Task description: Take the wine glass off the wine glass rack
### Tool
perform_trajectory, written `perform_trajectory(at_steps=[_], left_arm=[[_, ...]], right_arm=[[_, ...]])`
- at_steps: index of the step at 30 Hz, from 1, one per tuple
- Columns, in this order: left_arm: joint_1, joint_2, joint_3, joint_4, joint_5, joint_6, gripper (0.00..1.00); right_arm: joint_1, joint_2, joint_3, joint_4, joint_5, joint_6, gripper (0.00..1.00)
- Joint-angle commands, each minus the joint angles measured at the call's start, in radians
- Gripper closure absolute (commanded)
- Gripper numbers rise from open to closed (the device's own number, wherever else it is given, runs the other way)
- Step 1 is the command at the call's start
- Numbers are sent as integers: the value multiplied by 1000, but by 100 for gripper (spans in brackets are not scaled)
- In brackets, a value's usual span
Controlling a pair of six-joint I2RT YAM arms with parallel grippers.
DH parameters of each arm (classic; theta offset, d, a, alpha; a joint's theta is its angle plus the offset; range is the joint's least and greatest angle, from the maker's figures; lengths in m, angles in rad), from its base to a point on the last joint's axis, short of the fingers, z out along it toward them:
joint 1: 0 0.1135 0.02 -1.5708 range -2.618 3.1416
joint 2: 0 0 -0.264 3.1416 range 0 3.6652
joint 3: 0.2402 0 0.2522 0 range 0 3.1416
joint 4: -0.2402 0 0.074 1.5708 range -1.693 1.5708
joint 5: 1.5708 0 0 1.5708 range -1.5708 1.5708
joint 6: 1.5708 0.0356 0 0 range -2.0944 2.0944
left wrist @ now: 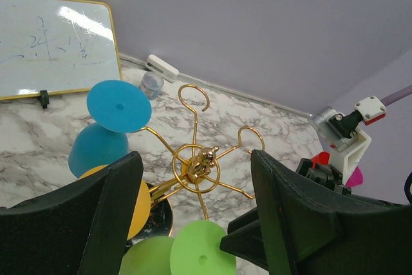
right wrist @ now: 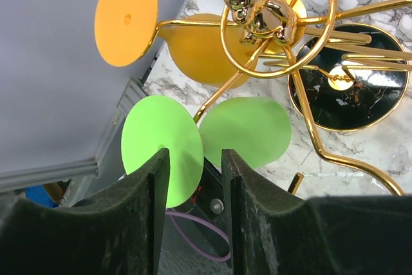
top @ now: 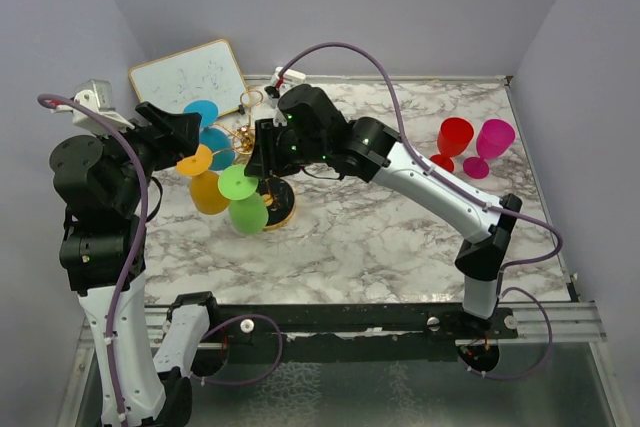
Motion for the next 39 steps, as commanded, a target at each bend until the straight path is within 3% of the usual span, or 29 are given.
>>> perform_trajectory(at_steps=[1, 12, 19, 24, 31, 39], left_arm=[[-3, -10, -12, 25, 6, 3, 30], [-3, -10, -28, 34, 13, 2, 30], [-3, -9, -39, 36, 14, 1, 30], [-4, -6, -42, 37, 16, 1, 30], [-2, -5, -41, 40, 16, 1, 30], [-3, -4, -44, 45, 18, -3, 30]], right_arm=[[7, 25, 29, 8, -25, -27, 62], [7, 12, -9, 40, -28, -26, 65], [8, -13, -36, 76, -43, -26, 83], [8, -34, -57, 92, -31, -25, 86], [7, -99, -125, 186, -50, -26, 98], [7, -171, -223, 323, -117, -17, 99]])
